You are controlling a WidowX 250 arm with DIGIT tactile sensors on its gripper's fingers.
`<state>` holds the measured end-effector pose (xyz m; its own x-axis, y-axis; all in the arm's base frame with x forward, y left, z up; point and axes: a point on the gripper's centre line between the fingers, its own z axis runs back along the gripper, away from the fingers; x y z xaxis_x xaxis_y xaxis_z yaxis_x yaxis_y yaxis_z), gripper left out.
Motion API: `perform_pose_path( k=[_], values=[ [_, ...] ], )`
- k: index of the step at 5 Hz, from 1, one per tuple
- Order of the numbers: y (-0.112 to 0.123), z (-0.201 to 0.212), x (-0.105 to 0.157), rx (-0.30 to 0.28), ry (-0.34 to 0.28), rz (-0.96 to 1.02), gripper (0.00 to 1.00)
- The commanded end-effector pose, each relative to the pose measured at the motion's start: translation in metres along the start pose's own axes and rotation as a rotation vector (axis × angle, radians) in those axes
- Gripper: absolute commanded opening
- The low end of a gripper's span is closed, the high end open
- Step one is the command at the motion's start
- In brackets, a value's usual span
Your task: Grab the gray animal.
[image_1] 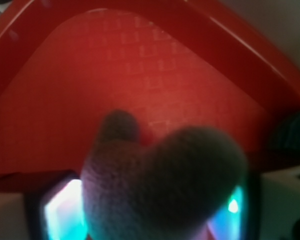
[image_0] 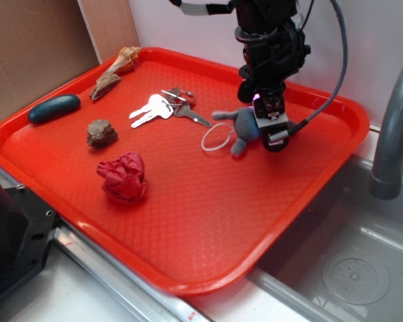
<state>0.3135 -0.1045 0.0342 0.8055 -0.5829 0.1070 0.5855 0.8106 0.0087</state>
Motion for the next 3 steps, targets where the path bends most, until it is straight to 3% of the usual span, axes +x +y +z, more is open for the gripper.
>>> perform_pose_path(
  k=[1, 2, 3],
  values=[
    [-0.022, 0.055, -0.019, 0.040, -0.060, 0.054, 0.00],
    [-0.023, 0.109, -0.056, 0.124, -0.022, 0.294, 0.00],
    [-0.016, 0.164, -0.094, 0.084, 0.012, 0.551, 0.00]
  ],
)
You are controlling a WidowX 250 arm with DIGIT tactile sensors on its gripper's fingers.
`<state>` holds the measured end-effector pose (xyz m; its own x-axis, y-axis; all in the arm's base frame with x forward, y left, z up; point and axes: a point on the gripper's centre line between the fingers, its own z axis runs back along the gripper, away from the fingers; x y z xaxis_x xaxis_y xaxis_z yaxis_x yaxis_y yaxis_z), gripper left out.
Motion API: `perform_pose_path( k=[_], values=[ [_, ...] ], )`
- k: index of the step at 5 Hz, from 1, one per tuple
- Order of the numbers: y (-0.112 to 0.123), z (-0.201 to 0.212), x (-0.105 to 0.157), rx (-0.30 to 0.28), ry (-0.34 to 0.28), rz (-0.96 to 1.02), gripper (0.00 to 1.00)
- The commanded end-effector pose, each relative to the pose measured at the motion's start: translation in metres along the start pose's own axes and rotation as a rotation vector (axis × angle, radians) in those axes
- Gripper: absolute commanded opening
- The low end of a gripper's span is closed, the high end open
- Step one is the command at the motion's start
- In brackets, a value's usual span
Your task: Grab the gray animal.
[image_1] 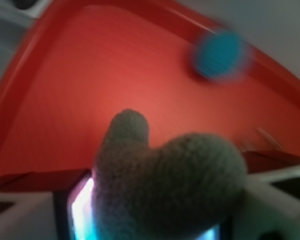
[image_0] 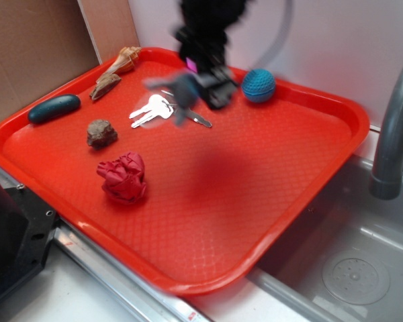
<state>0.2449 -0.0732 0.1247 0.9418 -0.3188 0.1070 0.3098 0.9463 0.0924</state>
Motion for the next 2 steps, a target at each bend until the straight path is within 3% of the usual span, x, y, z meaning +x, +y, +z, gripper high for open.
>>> perform_pose_path(
  k=[1, 2],
  values=[
    [0.028, 0.088, -0.047, 0.001, 0.072, 0.497, 0.00],
    [0.051, 0.101, -0.064, 0.045, 0.147, 0.738, 0.00]
  ],
)
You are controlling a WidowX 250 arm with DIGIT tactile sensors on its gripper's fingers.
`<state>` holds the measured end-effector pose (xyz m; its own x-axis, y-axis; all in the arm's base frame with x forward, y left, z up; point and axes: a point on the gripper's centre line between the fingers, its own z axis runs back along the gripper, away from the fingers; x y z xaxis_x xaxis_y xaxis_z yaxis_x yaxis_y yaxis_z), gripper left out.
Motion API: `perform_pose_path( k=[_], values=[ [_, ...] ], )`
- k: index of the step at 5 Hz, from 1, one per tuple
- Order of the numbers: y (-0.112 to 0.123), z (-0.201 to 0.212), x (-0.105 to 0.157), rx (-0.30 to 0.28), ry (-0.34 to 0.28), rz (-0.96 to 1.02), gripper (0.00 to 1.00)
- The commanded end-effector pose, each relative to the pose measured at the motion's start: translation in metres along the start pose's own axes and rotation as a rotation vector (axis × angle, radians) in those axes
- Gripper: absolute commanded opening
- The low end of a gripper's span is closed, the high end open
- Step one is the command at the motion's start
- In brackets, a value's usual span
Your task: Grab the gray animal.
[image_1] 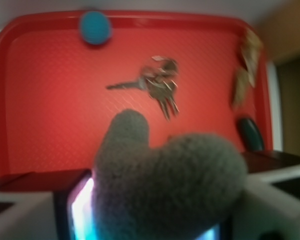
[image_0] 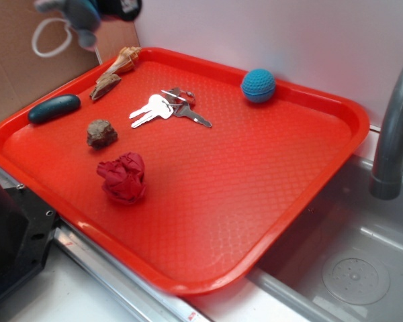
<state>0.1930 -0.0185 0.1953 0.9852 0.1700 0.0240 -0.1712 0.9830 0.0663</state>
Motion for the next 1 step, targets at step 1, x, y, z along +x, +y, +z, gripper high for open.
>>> perform_pose_path(
  k=[1],
  values=[
    [0.0300, 0.0248, 0.0023, 0.030, 0.050, 0.500, 0.00]
  ],
)
